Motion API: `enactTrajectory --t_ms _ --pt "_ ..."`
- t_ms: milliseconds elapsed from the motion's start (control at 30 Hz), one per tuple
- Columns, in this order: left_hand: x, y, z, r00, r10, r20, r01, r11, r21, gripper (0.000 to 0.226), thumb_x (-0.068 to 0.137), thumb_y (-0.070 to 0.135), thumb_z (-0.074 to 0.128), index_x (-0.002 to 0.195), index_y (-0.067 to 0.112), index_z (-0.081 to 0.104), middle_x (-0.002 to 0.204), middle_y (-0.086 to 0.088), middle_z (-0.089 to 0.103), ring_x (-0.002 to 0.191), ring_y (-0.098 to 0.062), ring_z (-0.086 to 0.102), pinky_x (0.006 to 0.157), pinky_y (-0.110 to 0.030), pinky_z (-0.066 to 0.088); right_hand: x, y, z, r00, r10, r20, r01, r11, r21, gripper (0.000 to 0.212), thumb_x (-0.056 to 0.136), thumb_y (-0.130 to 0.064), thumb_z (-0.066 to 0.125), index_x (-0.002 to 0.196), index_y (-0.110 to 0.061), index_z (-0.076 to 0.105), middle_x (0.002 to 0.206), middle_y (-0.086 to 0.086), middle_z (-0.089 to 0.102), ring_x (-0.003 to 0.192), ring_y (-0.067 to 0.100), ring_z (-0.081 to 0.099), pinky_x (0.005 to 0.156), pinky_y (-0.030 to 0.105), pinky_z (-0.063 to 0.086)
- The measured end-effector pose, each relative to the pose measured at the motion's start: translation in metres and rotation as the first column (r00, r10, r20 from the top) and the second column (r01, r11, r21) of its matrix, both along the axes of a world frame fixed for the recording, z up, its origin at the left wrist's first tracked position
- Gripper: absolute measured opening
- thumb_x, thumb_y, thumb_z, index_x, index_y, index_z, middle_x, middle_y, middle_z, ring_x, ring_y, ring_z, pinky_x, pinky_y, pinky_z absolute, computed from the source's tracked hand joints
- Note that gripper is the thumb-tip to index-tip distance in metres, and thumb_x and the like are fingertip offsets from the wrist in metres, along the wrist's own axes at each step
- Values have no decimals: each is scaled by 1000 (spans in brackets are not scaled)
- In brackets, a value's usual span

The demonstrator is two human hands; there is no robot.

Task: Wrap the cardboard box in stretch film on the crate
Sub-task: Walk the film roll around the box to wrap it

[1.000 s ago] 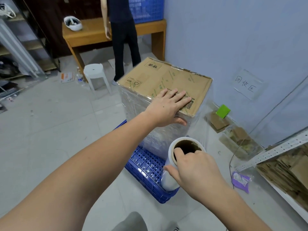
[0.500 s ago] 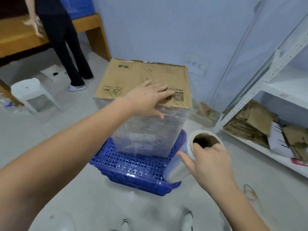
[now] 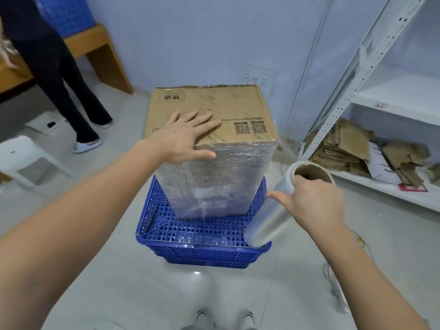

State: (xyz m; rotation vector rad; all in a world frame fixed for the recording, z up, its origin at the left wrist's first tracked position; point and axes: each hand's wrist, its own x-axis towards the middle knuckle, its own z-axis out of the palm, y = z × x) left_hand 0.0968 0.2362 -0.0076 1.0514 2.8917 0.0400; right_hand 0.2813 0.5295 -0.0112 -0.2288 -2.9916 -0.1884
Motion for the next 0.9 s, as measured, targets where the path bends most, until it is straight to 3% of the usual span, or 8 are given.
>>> enactTrajectory --t_ms 133,200,333,433,567,700,800,900 --pt "0 2 0 999 34 8 -34 999 -1 92 86 93 25 162 48 -1 173 12 0 160 -24 1 126 -61 1 -1 3 5 999 50 6 -49 997 -61 57 83 -73 50 66 -19 45 56 -4 50 58 22 50 52 30 39" --pt "1 8 0 998 59 11 -59 998 -4 91 86 91 24 162 48 0 173 11 1 160 -25 1 125 -62 2 2 5 6 994 103 26 -101 992 -73 54 85 -67 53 62 -20 40 55 -4 49 60 22 51 53 31 37" --pt "7 26 0 991 130 3 -130 991 -23 91 86 91 21 163 45 0 173 10 1 160 -27 4 125 -63 4 13 -1 -6 943 331 25 -330 943 -40 57 75 -59 66 55 -18 33 45 -1 41 51 26 42 47 29 32" --pt "9 39 0 984 178 5 -178 984 -24 91 87 91 19 163 45 0 173 11 1 160 -28 4 125 -63 4 24 -7 -7 876 479 -54 -479 878 -1 52 63 -52 79 50 -20 40 36 0 39 40 29 42 45 24 27" --pt "11 45 -1 981 192 -3 -192 981 -38 91 86 92 17 162 46 -2 173 11 1 160 -28 4 125 -64 4 33 -10 -2 782 610 -128 -618 785 -37 49 70 -57 61 53 -22 30 37 -3 35 42 23 35 45 24 26" --pt "24 44 -5 979 206 -5 -206 978 -32 90 87 91 18 162 47 -3 173 11 -1 160 -27 1 125 -63 3 43 -29 -8 666 735 -127 -739 673 18 44 60 -51 80 47 -21 50 38 -4 41 41 18 34 56 21 20" --pt "27 44 -5 977 214 3 -214 977 -27 89 87 91 18 161 48 -4 173 12 -2 160 -26 0 126 -63 2 42 -40 -8 625 772 -116 -776 631 16 40 62 -51 81 49 -21 56 40 -4 44 43 18 34 56 22 22" --pt "27 46 -4 977 215 1 -215 976 -27 89 87 91 19 161 48 -4 173 12 -1 160 -26 1 125 -63 2 36 -45 -12 600 797 -74 -800 597 -58 40 67 -51 77 52 -22 54 42 -4 44 48 19 27 50 24 33"
